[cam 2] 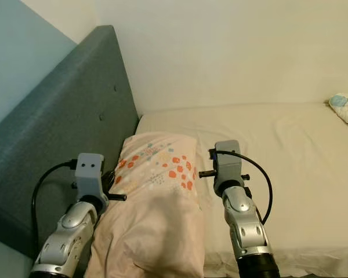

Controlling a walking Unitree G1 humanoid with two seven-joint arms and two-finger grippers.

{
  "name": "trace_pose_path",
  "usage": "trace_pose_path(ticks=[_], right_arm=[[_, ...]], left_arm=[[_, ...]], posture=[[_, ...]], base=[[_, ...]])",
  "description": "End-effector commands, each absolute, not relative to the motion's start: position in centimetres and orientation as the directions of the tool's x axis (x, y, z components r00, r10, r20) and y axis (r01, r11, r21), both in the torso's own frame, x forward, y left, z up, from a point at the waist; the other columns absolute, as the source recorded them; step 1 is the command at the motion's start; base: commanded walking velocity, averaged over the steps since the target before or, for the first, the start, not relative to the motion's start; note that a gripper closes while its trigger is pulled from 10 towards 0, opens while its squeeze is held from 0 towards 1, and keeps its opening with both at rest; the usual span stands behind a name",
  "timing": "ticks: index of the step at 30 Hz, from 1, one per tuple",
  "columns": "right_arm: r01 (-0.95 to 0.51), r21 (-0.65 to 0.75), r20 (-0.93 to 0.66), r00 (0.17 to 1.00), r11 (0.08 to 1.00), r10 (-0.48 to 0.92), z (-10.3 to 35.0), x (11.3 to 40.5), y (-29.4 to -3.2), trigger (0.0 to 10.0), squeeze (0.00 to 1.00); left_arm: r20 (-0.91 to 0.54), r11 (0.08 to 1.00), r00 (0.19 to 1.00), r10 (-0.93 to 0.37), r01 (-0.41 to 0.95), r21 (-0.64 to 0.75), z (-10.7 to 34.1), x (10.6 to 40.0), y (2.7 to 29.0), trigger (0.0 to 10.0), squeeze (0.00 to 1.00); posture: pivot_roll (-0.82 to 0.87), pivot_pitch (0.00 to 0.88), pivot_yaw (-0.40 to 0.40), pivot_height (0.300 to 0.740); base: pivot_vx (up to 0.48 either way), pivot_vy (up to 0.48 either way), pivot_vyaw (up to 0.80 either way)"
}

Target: Clean up the room

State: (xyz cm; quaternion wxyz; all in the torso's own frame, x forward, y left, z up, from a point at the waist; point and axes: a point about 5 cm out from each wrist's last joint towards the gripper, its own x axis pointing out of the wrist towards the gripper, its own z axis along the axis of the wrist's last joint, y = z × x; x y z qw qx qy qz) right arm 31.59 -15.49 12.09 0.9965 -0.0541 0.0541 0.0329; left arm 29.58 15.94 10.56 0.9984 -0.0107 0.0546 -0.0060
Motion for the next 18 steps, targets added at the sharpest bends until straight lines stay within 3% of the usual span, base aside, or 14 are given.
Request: trace_pose_path(ticks=[1,4,10,18], right_arm=[[-0.076,-0.114,-0.110,0.992,0.991,0.064,11.81,31.39,-15.28,10.0,0.00],[-0.088,-0.128,-0.115,0.991,0.988,0.074,11.71,31.35,-15.15,10.0,0.00],[-0.099,-0.140,-0.125,0.989,0.985,0.082,11.56,31.33,-14.86,10.0,0.00],[-0.058,-0.103,-0.155,0.987,0.993,0.042,11.10,31.35,-15.47,10.0,0.00]], left_arm=[[-0.122,1.000,0.992,-0.009,0.006,-0.029,10.30,29.66,16.08,10.0,0.00],[-0.134,1.000,0.991,-0.022,0.020,-0.015,10.30,29.71,15.92,10.0,0.00],[-0.142,1.000,0.990,-0.020,0.020,-0.002,10.20,29.58,15.66,10.0,0.00],[-0.148,1.000,0.989,-0.010,0.013,0.016,10.29,29.62,16.02,10.0,0.00]], posture=[[-0.06,0.059,0.040,0.715],[-0.06,0.060,0.039,0.715],[-0.05,0.064,0.036,0.715],[-0.05,0.069,0.037,0.715]], base=[[0.000,0.000,0.00],[0.000,-0.270,0.00],[0.000,-0.480,0.80],[0.000,0.000,0.12]])
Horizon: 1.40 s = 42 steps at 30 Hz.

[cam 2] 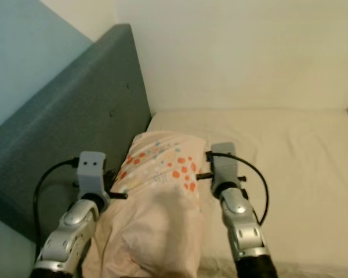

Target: Clean up the room

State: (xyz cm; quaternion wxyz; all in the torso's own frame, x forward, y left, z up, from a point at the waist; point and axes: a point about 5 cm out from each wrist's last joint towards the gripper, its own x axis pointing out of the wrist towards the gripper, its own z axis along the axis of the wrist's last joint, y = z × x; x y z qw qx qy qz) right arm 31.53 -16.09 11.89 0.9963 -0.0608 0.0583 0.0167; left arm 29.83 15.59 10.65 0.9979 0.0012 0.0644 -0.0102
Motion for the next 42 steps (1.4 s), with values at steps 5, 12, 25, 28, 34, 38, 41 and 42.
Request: trace_pose_path(ticks=[5,12,25,28,34,38,41,42], right_arm=[[-0.065,-0.100,-0.158,0.986,0.993,0.049,11.0,31.1,-15.2,10.0,0.00],[-0.056,-0.105,-0.185,0.982,0.993,0.036,10.5,30.9,-15.4,10.0,0.00],[-0.024,-0.062,-0.181,0.983,0.998,0.012,10.6,30.7,-15.7,10.0,0.00],[-0.031,-0.058,-0.183,0.983,0.998,0.020,10.6,30.8,-15.5,10.0,0.00],[-0.050,-0.055,-0.185,0.982,0.997,0.039,10.8,30.9,-15.3,10.0,0.00],[-0.078,-0.064,-0.182,0.981,0.995,0.066,10.9,31.0,-15.0,10.0,0.00],[-0.117,-0.071,-0.178,0.979,0.991,0.103,11.0,31.1,-14.6,10.0,0.00],[-0.117,-0.071,-0.178,0.979,0.991,0.103,11.0,31.1,-14.6,10.0,0.00]], left_arm=[[-0.156,0.999,0.988,-0.021,0.025,0.020,10.2,29.6,16.1,10.0,0.00],[-0.155,0.999,0.988,-0.028,0.033,0.029,10.3,29.8,16.2,10.0,0.00],[-0.140,0.997,0.989,-0.054,0.060,0.040,10.5,30.0,16.0,10.0,0.00],[-0.139,0.997,0.989,-0.055,0.061,0.040,10.5,29.9,15.9,10.0,0.00],[-0.136,0.999,0.990,-0.041,0.045,0.030,10.6,29.8,16.1,10.0,0.00],[-0.135,0.999,0.990,-0.029,0.032,0.021,10.6,29.7,16.1,10.0,0.00],[-0.130,1.000,0.992,-0.006,0.008,0.010,10.5,29.4,16.4,10.0,0.00],[-0.130,1.000,0.992,-0.006,0.008,0.010,10.5,29.4,16.4,10.0,0.00]], posture=[[-0.05,0.073,0.043,0.715],[-0.05,0.071,0.051,0.715],[-0.06,0.062,0.066,0.715],[-0.06,0.058,0.065,0.715],[-0.05,0.061,0.056,0.715],[-0.05,0.068,0.044,0.715],[-0.04,0.073,0.035,0.715],[-0.04,0.073,0.035,0.715]], base=[[0.000,0.000,0.00],[0.000,0.000,0.00],[0.000,0.000,-0.68],[0.000,0.000,-0.80],[0.000,0.000,-0.80],[0.000,0.000,-0.20],[0.000,0.000,0.00],[0.000,0.000,0.00]])
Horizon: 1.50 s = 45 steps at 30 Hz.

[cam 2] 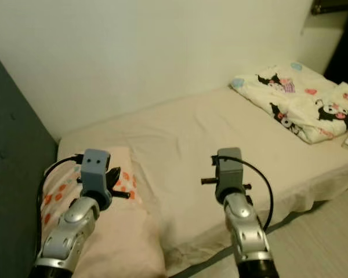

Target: Clean up the room

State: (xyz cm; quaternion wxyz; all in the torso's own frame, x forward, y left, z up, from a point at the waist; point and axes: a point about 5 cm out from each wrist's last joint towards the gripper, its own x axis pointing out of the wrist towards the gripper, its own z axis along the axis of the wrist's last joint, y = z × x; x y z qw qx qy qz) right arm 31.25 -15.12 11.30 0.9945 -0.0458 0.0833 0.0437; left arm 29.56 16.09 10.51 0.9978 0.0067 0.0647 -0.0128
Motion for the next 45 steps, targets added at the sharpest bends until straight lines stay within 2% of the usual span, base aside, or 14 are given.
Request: trace_pose_path(ticks=[1,12,16,24,28,45], right_arm=[[-0.128,-0.067,-0.175,0.978,0.990,0.114,11.1,31.1,-14.5,10.0,0.00],[-0.256,-0.125,-0.183,0.955,0.958,0.232,11.2,31.0,-13.2,10.0,0.00],[-0.261,-0.048,-0.159,0.955,0.964,0.251,11.4,31.0,-13.0,10.0,0.00],[-0.272,-0.052,-0.152,0.953,0.961,0.262,11.5,31.0,-12.9,10.0,0.00],[-0.270,-0.109,-0.156,0.955,0.957,0.252,11.6,31.0,-13.2,10.0,0.00],[-0.255,-0.095,-0.176,0.956,0.962,0.236,11.2,30.7,-13.4,10.0,0.00]], left_arm=[[-0.129,1.000,0.992,0.003,-0.003,0.005,10.4,29.2,16.6,10.0,0.00],[-0.131,0.999,0.990,0.044,-0.046,-0.011,10.3,29.0,16.9,10.0,0.00],[-0.129,0.998,0.990,0.051,-0.054,-0.020,10.3,29.0,16.9,10.0,0.00],[-0.128,0.998,0.990,0.051,-0.055,-0.026,10.4,29.0,16.9,10.0,0.00],[-0.113,0.999,0.993,0.035,-0.039,-0.031,10.7,29.0,16.5,10.0,0.00],[-0.118,0.998,0.992,0.050,-0.053,-0.029,10.8,28.9,16.6,10.0,0.00]], posture=[[-0.04,0.073,0.034,0.715],[-0.04,0.067,0.026,0.715],[-0.04,0.067,0.027,0.715],[-0.04,0.067,0.027,0.715],[-0.05,0.069,0.029,0.715],[-0.04,0.082,0.032,0.715]], base=[[0.000,0.000,0.00],[0.000,0.000,0.46],[0.000,0.000,0.20],[0.000,0.000,0.00],[0.000,-0.322,0.00],[0.000,-0.473,0.00]])
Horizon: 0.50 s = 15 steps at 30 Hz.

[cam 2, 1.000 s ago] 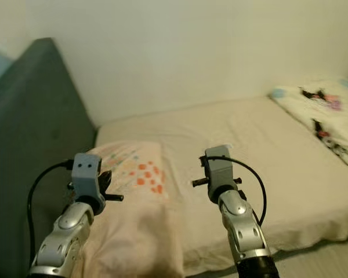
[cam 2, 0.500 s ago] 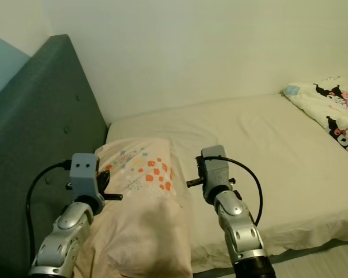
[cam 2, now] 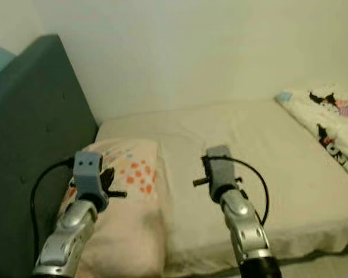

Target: Clean up the room

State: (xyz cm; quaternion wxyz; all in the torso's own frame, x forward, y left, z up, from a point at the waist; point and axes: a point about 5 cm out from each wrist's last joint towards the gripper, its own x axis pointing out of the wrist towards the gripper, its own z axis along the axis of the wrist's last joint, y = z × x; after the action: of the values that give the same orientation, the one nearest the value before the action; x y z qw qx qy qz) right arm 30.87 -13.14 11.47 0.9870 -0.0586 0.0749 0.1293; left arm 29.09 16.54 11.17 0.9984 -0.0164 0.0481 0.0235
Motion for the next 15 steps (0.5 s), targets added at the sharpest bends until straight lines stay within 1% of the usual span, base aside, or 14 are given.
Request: trace_pose_path(ticks=[1,15], right_arm=[[-0.250,-0.093,-0.178,0.957,0.964,0.231,11.15,30.72,-13.45,10.0,0.00],[-0.239,-0.098,-0.192,0.957,0.966,0.217,10.89,30.53,-13.77,10.0,0.00]], left_arm=[[-0.119,0.998,0.992,0.049,-0.053,-0.028,10.79,28.88,16.63,10.0,0.00],[-0.130,0.999,0.990,0.045,-0.047,-0.015,10.68,28.86,16.63,10.0,0.00]], posture=[[-0.04,0.082,0.033,0.715],[-0.04,0.088,0.038,0.715]], base=[[0.000,-0.480,0.00],[0.000,-0.480,0.00]])
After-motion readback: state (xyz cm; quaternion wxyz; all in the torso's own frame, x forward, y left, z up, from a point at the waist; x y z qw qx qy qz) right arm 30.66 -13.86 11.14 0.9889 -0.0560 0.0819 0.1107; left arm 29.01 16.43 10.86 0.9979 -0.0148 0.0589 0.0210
